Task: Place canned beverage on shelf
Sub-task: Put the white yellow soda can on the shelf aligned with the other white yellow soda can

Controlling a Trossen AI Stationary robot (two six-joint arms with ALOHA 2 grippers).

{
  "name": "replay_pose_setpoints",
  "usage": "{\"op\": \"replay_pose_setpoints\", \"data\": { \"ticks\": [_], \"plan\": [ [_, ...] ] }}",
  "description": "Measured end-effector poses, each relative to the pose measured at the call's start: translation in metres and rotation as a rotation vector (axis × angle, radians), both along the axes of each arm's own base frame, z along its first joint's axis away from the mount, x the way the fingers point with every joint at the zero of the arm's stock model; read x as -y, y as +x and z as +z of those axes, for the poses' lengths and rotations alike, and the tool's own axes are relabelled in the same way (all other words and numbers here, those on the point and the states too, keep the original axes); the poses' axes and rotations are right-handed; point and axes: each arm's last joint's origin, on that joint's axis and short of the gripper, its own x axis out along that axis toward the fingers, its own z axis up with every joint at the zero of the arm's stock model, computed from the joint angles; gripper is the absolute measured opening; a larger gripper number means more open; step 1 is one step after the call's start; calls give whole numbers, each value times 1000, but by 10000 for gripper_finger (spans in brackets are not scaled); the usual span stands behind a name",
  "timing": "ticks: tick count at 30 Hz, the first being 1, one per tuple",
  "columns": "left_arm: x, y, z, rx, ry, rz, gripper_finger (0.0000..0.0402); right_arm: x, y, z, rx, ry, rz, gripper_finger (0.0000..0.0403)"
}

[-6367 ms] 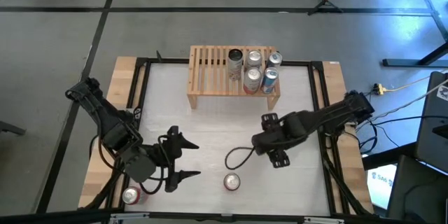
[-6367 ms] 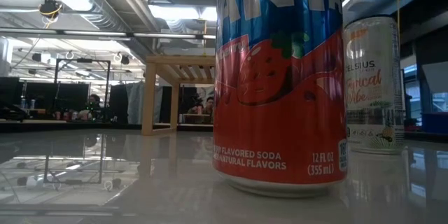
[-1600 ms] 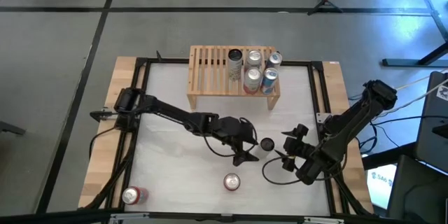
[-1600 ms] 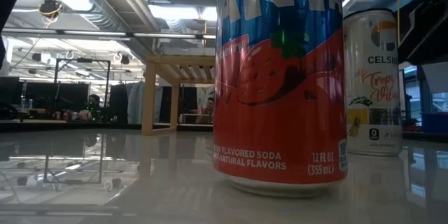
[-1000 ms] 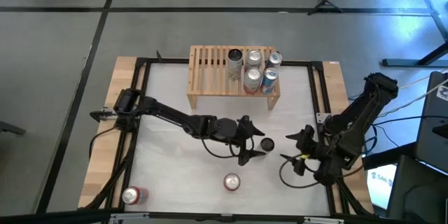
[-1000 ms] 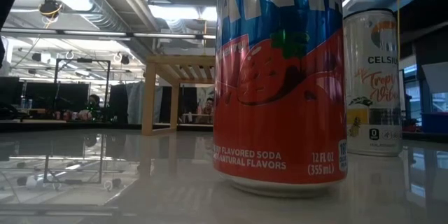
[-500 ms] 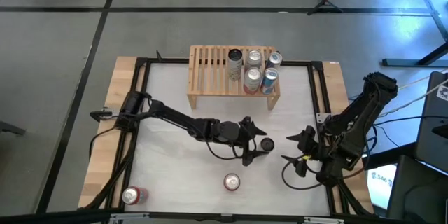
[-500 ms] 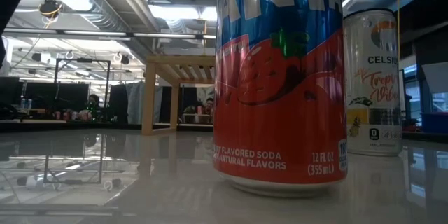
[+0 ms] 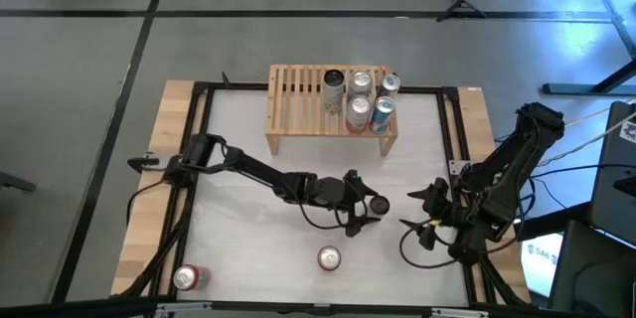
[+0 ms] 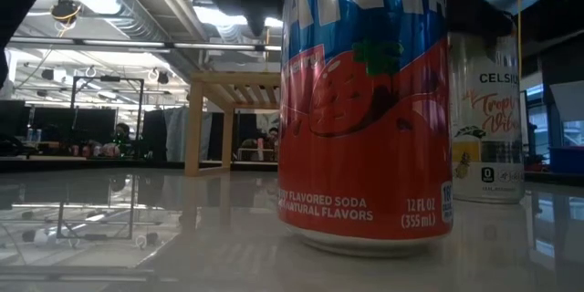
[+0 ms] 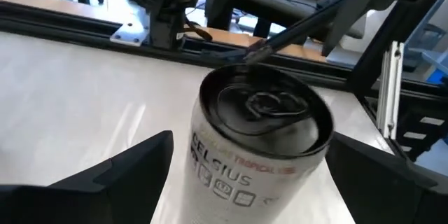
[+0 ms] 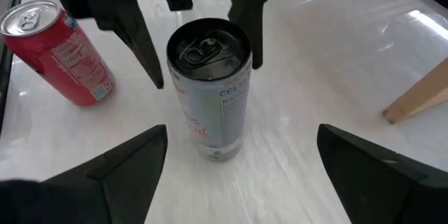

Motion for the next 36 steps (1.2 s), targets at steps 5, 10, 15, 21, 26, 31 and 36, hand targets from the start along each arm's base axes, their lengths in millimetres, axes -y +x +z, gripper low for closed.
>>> {"op": "replay_pose_setpoints", "data": {
  "ticks": [5,10,15,21,26,31,36],
  "plan": [
    [-4,1,-8,-21,-2,52,360,0,0,0,2,5,-2,360],
    [-12,4,-8,11,-9,84,326,0,0,0,3,9,-4,360],
    [-17,6,-10,11,-25,42,281,-1,0,0,13,38,-24,360],
    [-17,6,-10,11,-37,19,226,-1,0,0,10,49,-29,360],
    [-17,0,10,10,-85,28,214,2,-2,4,-5,74,-19,360],
    [-20,-25,88,101,-77,3,214,8,-5,26,83,127,-31,360],
    [-34,-69,153,90,-15,2,214,16,-9,38,158,117,-32,360]
  ]
}}
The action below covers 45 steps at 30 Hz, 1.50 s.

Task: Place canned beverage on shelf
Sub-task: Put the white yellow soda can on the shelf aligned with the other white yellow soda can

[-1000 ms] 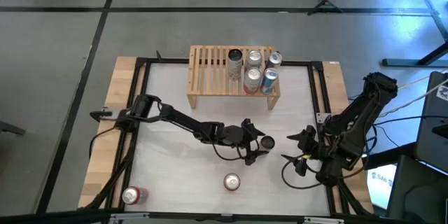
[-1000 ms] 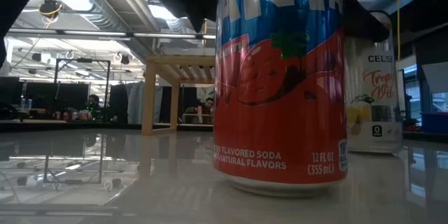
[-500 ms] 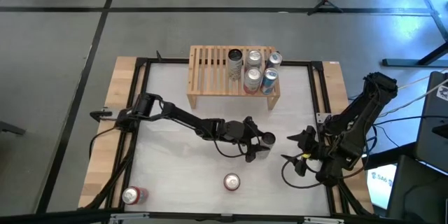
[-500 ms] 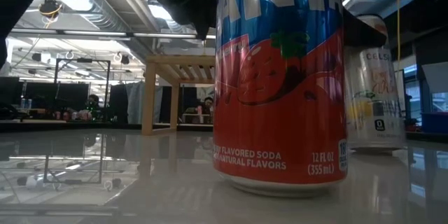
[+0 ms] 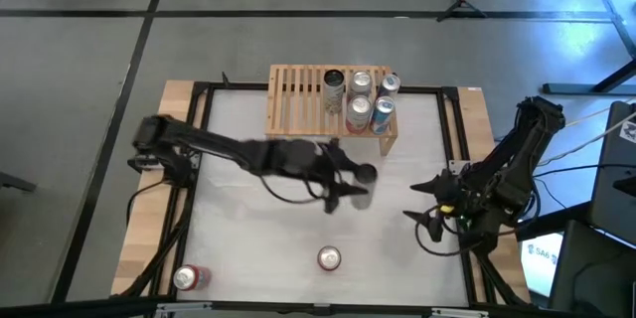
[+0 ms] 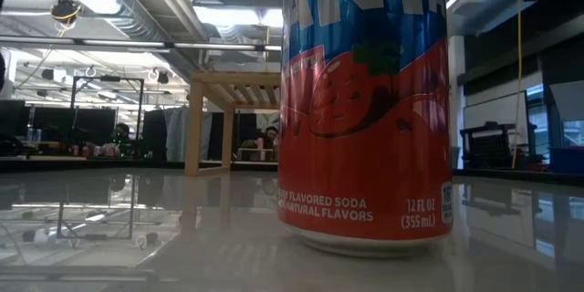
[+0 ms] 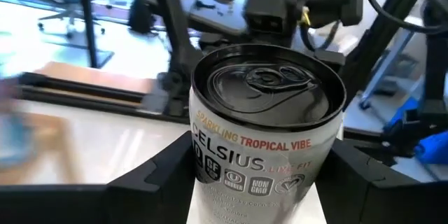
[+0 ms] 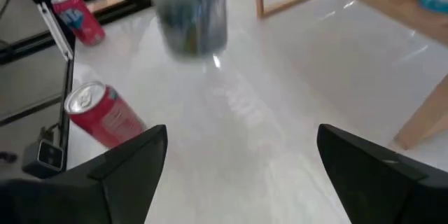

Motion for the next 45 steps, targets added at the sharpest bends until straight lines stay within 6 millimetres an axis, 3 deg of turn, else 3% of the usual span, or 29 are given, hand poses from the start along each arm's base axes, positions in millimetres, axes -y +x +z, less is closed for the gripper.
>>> {"op": "replay_pose_setpoints", "data": {
  "ticks": [4,7,15,22,28,32,45],
  "plan": [
    [-25,-41,39,-35,61,77,214,2,0,1,33,-39,-24,360],
    [-48,-62,51,-86,116,135,214,3,0,1,64,-69,-51,360],
    [-104,-73,49,-149,215,143,212,5,1,2,115,-91,-97,360],
    [-138,-77,49,-120,250,75,212,10,7,2,130,-27,-171,360],
    [-154,-77,28,-158,255,82,211,11,13,0,128,-16,-202,360],
    [-161,-78,24,-94,255,73,211,13,17,-1,117,-10,-221,360],
    [-166,-79,2,-65,220,75,211,16,19,-1,110,-4,-234,360]
  ]
}}
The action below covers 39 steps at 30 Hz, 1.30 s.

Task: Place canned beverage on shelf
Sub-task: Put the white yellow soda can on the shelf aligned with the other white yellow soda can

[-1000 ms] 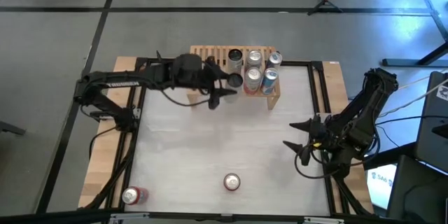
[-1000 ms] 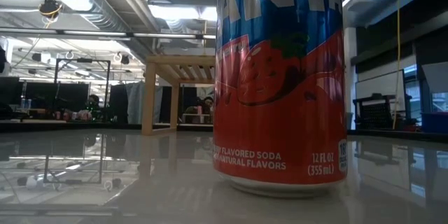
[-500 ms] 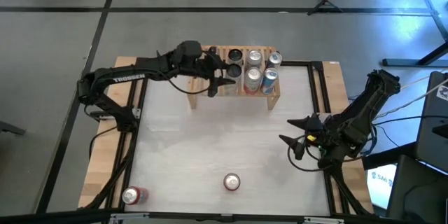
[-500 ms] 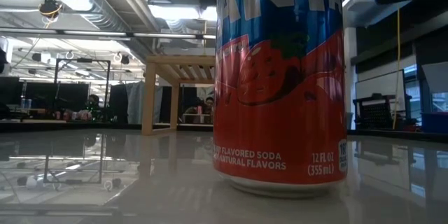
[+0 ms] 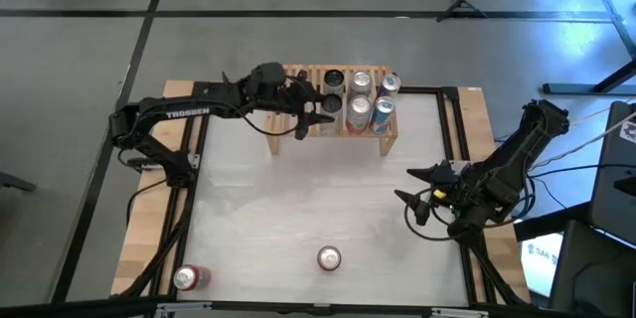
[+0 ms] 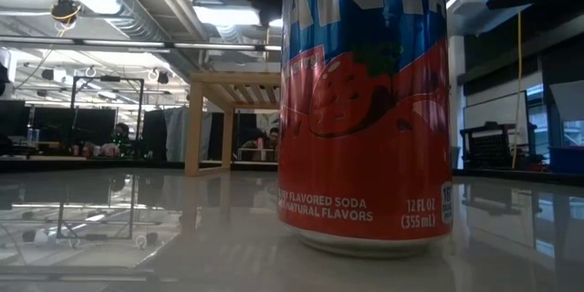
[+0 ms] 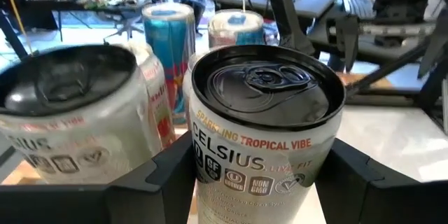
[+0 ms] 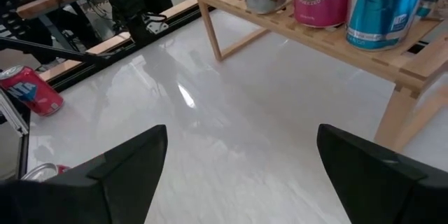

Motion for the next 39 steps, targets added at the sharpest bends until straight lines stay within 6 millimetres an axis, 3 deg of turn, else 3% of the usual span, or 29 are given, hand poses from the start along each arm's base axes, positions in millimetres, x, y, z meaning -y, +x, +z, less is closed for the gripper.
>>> {"op": "replay_pose_setpoints", "data": {
  "ticks": [7,18,30,39],
  "plan": [
    [-7,-2,-1,10,0,35,212,0,0,0,3,2,0,360],
    [-8,-2,-2,5,18,72,266,-1,1,1,10,11,2,360],
    [-6,-2,-1,6,30,65,286,-1,1,1,13,15,2,360],
    [-5,-2,0,13,37,63,334,-1,1,1,13,16,2,360]
  ]
}}
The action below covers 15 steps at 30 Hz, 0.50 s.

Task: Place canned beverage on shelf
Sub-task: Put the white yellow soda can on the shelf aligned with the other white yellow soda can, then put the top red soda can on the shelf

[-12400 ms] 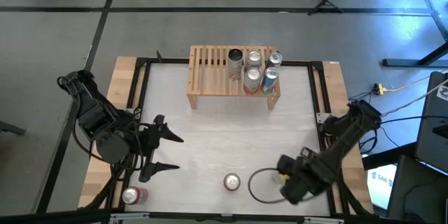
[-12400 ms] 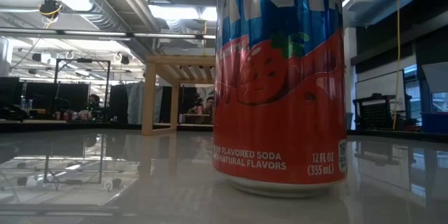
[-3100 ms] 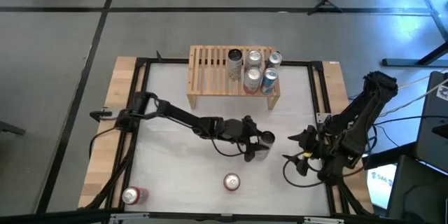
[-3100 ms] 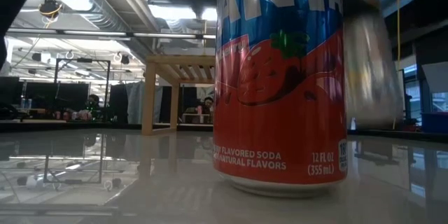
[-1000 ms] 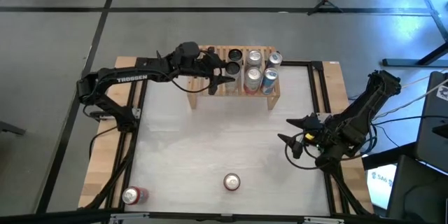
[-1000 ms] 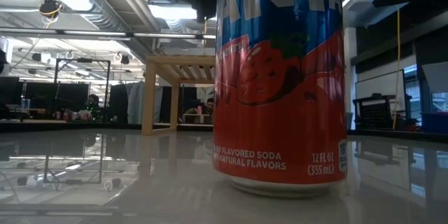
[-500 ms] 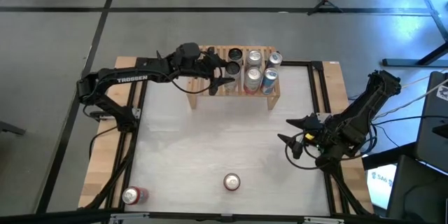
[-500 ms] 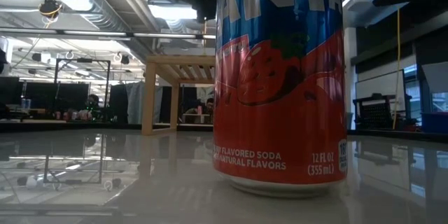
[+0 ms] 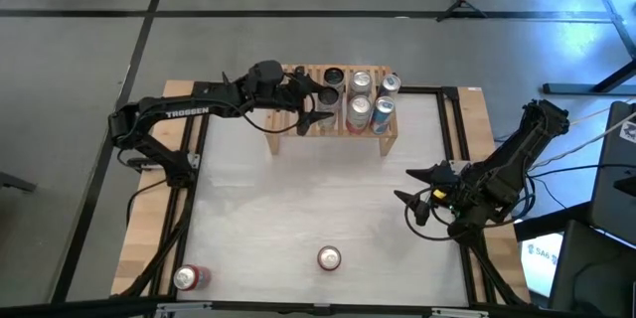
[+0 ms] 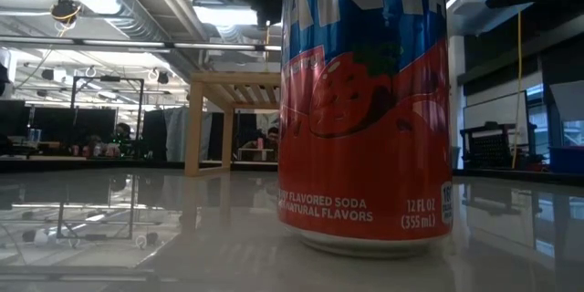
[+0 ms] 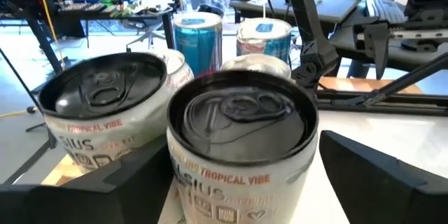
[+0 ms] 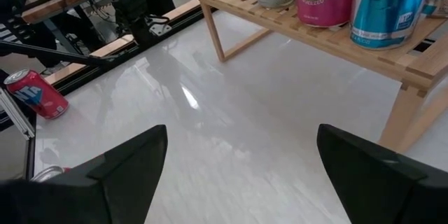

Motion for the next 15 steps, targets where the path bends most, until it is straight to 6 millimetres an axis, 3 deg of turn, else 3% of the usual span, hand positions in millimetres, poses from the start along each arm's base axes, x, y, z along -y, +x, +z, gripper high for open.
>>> {"op": "replay_pose_setpoints", "data": {
  "ticks": [9,15],
  "plan": [
    [2,0,7,61,16,-9,340,-2,1,1,6,31,11,360],
    [7,-8,27,157,55,-16,341,-2,1,1,1,35,15,360]
  ]
}}
